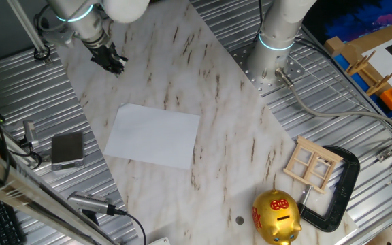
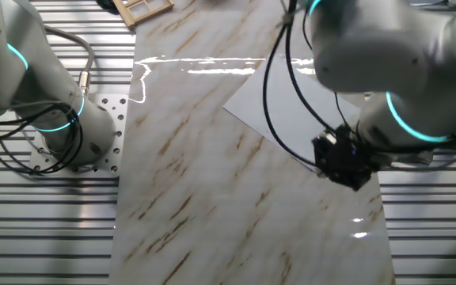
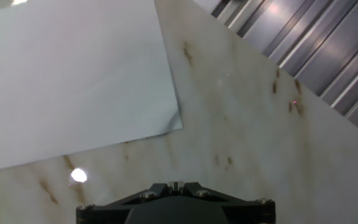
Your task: Flip over and spread out the paper that is laid flat on the table
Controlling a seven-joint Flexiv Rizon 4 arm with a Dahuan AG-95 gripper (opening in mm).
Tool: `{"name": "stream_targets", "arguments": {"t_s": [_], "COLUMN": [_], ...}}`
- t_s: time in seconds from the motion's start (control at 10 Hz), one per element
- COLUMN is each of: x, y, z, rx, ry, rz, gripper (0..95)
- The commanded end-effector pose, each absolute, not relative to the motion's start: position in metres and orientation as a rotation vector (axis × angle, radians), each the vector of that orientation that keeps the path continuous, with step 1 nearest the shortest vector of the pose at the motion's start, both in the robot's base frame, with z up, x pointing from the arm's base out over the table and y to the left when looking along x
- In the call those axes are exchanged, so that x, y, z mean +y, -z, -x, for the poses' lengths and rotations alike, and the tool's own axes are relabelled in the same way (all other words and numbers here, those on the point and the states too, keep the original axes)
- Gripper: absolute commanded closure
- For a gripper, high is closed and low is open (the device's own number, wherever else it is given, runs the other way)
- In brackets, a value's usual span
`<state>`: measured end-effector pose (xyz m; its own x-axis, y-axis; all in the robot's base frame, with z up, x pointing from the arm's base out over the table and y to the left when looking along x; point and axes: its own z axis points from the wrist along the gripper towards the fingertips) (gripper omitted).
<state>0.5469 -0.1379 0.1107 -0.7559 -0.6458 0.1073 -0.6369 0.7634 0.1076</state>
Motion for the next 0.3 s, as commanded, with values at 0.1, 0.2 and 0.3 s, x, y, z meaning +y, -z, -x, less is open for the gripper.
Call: {"name": "stream_targets", "arguments": {"t_s": [0.1,0.2,0.3], "x": [-0.1371,-0.1371,-0.1371], "y": [-0.1111,-0.1111,-0.1111], "z": [-0.5464,-0.5464,-0.5464], "rx": [-2.846,-2.853,-2.853], "ry": [0.05,0.054,0.054], "rz": [-0.896,-0.876,-0.876], "gripper": [95.0,95.0,95.0]}}
